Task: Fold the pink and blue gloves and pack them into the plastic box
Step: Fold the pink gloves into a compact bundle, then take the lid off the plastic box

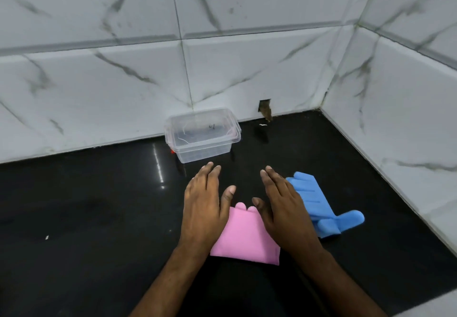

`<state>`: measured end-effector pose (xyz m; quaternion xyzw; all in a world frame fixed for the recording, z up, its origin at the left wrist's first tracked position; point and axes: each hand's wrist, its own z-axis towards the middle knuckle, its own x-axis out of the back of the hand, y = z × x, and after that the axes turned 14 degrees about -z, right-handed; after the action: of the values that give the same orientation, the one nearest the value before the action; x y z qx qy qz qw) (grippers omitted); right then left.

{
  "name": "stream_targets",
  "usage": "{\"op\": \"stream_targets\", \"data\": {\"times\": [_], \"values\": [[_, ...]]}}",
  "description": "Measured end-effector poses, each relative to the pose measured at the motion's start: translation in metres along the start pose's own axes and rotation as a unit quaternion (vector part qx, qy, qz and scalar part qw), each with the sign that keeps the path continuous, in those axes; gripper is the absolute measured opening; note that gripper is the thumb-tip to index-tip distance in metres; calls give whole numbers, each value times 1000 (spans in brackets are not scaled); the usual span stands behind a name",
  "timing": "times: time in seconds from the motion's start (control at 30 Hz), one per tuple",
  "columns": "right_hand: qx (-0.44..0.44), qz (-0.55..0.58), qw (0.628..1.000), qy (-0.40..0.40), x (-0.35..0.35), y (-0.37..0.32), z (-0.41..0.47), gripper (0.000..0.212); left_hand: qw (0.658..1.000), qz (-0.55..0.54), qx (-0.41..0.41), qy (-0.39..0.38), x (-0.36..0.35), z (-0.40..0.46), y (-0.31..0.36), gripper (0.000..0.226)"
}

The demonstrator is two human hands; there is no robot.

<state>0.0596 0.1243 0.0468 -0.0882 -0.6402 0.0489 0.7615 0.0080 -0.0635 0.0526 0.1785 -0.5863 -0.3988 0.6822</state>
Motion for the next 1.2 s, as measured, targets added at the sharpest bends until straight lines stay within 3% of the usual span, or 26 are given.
{"op": "stream_targets", "data": {"times": [0.43,0.67,0.77,0.83,0.97,1.13,1.2], "values": [[17,35,999,-28,-26,-26,103,67,993,-26,85,82,21,59,-42,58],[-79,202,976,-24,-38,-22,169,83,969,-145,135,146,25,106,-63,71],[-129,285,947,-78,-47,-25,193,95,941,-210,192,181,26,128,-71,75],[-155,364,915,-80,-52,-30,202,88,919,-254,233,192,23,138,-75,69],[-165,450,878,4,-59,-39,204,45,887,-322,255,210,13,142,-71,60],[-171,454,874,37,-46,-34,177,56,888,-322,242,224,7,122,-56,39],[-179,438,880,50,-38,-27,160,61,894,-315,239,211,1,105,-48,49]]}}
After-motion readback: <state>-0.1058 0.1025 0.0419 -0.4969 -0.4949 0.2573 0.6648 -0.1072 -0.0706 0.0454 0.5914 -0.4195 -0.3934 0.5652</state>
